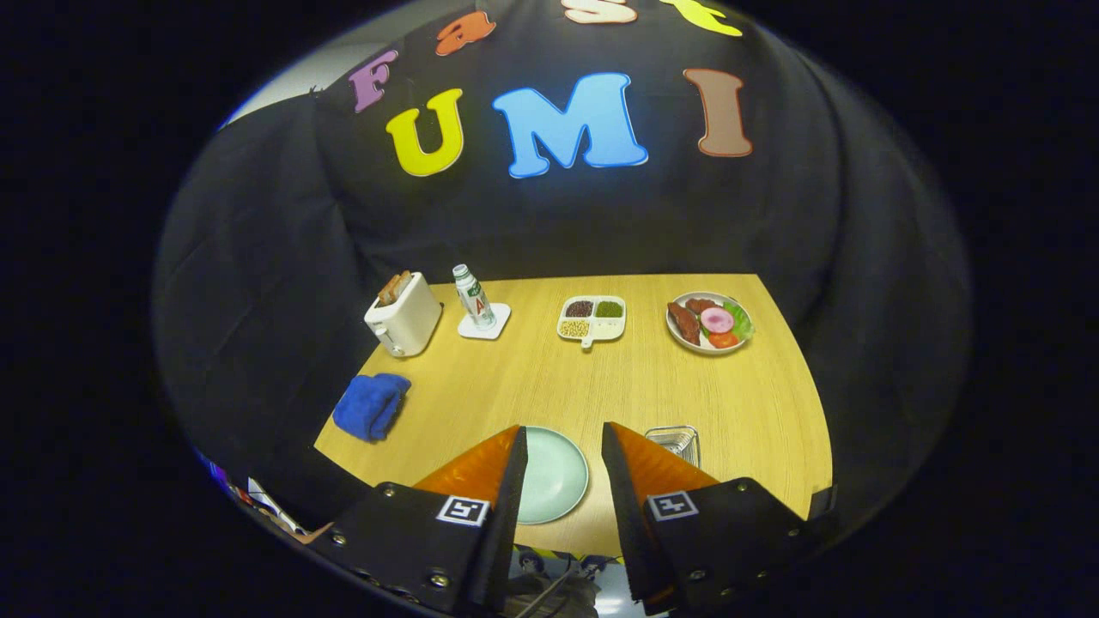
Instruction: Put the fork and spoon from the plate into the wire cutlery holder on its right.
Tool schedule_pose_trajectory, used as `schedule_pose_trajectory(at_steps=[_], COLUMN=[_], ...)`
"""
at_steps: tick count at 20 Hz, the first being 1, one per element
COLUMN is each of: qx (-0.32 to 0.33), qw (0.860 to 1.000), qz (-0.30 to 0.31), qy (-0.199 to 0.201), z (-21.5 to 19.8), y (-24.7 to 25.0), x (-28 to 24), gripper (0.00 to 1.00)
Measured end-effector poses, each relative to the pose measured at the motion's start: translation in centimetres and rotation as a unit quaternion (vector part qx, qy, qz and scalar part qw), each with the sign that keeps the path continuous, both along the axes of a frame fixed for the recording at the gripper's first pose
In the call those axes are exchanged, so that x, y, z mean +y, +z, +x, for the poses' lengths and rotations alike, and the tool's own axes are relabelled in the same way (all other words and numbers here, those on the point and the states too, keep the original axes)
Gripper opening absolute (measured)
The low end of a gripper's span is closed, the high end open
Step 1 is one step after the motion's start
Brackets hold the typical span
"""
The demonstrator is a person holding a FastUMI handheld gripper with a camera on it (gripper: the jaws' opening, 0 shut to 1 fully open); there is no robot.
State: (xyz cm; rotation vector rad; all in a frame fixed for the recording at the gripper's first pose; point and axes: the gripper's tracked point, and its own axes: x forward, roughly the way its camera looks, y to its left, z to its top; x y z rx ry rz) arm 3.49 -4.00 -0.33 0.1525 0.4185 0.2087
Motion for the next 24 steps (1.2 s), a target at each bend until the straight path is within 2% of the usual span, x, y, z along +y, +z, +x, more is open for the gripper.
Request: schedule_pose_trajectory(at_steps=[3,6,11,12,14,16,18,24], qx=[-0.084,-0.161,-0.214,-0.216,-0.214,-0.216,-0.217,-0.264], qw=[0.996,0.985,0.974,0.974,0.974,0.974,0.972,0.962], qz=[-0.015,-0.027,-0.03,-0.027,-0.035,-0.042,-0.054,-0.048], qy=[-0.026,-0.054,-0.072,-0.066,-0.058,-0.058,-0.066,-0.044], z=[-0.9,-1.6,-2.6,-2.7,-2.6,-2.5,-2.2,-2.2], y=[2.3,5.0,6.8,6.6,6.3,6.5,6.3,7.1], x=[1.0,1.5,2.7,3.3,3.7,4.3,4.8,8.4], gripper=[0.53,0.53,0.52,0.52,0.75,0.81,0.96,0.98])
